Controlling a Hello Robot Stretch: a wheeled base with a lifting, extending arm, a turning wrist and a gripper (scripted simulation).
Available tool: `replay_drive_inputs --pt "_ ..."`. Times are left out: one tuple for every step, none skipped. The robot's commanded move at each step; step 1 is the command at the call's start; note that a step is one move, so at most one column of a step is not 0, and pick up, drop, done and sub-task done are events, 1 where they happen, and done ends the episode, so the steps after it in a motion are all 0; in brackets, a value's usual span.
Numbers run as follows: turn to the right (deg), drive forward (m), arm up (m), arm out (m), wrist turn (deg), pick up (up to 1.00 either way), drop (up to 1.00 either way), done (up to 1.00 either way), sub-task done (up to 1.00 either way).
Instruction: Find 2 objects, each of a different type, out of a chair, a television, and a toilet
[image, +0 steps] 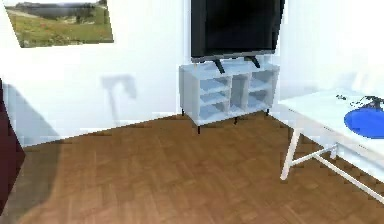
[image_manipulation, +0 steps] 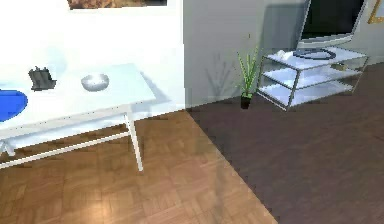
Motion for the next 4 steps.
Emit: replay_drive_inputs --pt "0.0 0.3 0.0 0.0 0.0 0.0 0.0 0.0 0.0" --pt "-15.0 0.0 0.0 0.0 0.0 0.0 0.0 0.0 0.0" --pt "0.0 1.0 0.0 0.0 0.0 0.0 0.0 0.0 0.0" --pt "-6.0 0.0 0.0 0.0 0.0 0.0 0.0 0.0 0.0"
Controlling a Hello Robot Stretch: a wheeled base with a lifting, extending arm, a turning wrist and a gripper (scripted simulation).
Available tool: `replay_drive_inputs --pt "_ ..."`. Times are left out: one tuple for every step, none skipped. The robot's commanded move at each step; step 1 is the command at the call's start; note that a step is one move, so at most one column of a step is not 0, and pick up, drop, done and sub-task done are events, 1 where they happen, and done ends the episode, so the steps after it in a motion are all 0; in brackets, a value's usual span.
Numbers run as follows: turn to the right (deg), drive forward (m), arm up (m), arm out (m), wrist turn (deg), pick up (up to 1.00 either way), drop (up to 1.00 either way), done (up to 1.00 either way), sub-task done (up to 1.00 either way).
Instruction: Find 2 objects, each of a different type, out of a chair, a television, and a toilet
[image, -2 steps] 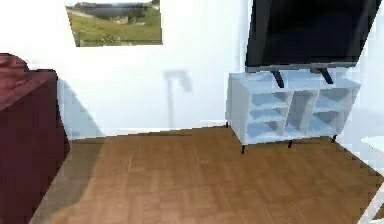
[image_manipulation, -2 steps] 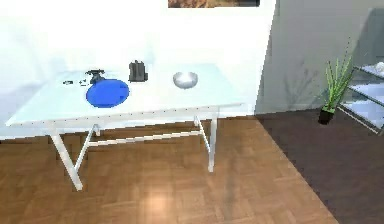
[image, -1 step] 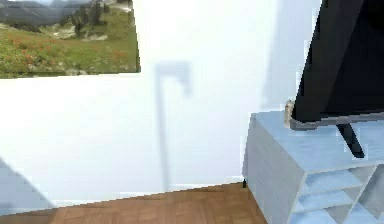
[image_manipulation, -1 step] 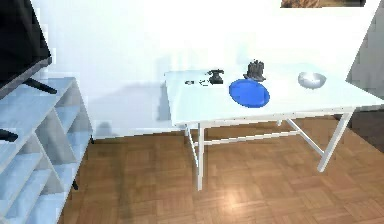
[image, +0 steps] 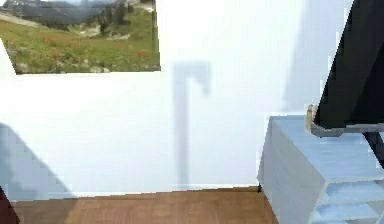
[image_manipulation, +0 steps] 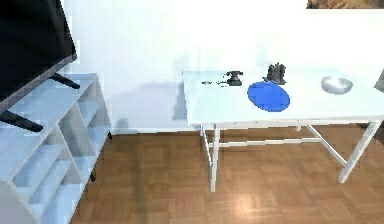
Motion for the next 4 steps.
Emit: replay_drive_inputs --pt "0.0 0.4 0.0 0.0 0.0 0.0 0.0 0.0 0.0" --pt "45.0 0.0 0.0 0.0 0.0 0.0 0.0 0.0 0.0" --pt "15.0 0.0 0.0 0.0 0.0 0.0 0.0 0.0 0.0" --pt "0.0 0.0 0.0 0.0 0.0 0.0 0.0 1.0 0.0"
